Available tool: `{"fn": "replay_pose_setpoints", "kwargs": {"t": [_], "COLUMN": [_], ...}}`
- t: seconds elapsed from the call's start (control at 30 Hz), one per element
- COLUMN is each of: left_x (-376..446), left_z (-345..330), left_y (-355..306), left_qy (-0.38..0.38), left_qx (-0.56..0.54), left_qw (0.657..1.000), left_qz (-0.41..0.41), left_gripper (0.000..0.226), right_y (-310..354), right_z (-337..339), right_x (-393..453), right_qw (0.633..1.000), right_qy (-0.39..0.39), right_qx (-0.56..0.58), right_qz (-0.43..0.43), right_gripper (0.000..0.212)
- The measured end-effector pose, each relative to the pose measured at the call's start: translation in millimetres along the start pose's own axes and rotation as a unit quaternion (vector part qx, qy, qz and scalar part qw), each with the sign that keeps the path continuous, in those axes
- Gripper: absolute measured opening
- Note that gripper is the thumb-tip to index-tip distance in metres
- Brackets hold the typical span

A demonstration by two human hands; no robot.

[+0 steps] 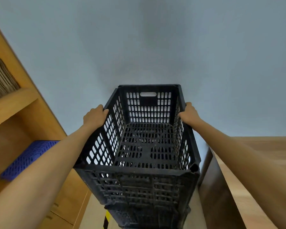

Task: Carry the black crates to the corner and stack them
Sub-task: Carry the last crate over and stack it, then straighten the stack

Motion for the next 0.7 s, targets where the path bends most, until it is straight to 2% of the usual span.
{"fn": "replay_pose_setpoints", "kwargs": {"t": [0.13,0.27,0.7], "left_x": [-4,-8,-16], "left_z": [-2,-2,-17], "left_y": [-2,-2,-2], "left_qy": [0.019,0.032,0.055], "left_qx": [-0.011,-0.022,-0.032], "left_qw": [1.0,0.999,0.998], "left_qz": [0.001,-0.002,0.017], "left_gripper": [0.039,0.039,0.04], "right_y": [1,-2,5], "right_z": [-7,-10,-5], "right_x": [-15,-23,-15], "right_qw": [0.999,0.997,0.991], "right_qy": [0.032,0.032,0.063], "right_qx": [-0.041,-0.064,-0.115], "right_qz": [-0.009,-0.013,-0.01], "right_gripper": [0.053,0.06,0.056]}}
Point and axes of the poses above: each hand's wrist, its own x-axis towards the middle knuckle, its own z-axis out of the back of the hand, y = z × x, the point moved 10 cm from there along x, towards the middle knuckle, and after that the axes turned 12 degrees about z, right-handed, at the moved point
